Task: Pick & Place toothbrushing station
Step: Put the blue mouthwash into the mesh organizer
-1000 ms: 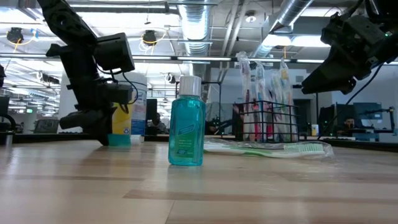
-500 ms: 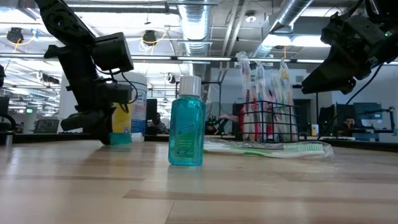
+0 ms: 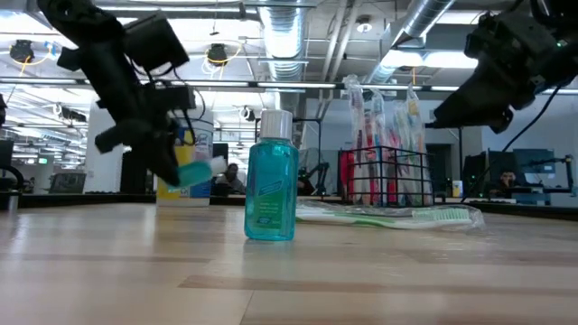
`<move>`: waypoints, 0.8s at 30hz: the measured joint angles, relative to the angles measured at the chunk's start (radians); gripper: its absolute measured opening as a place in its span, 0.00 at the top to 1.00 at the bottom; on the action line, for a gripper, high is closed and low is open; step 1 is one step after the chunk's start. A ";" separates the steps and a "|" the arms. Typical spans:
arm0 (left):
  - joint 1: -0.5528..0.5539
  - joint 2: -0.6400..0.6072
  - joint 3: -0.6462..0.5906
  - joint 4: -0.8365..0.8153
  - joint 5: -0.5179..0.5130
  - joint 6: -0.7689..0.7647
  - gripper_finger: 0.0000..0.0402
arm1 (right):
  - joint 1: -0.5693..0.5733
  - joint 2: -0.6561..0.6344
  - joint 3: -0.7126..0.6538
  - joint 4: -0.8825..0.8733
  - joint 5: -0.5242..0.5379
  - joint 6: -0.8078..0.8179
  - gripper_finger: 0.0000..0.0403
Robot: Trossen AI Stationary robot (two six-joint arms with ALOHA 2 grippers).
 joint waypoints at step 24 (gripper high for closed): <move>-0.023 -0.066 0.003 0.593 0.414 -0.043 0.85 | -0.061 0.051 0.000 0.420 -0.002 -0.373 0.69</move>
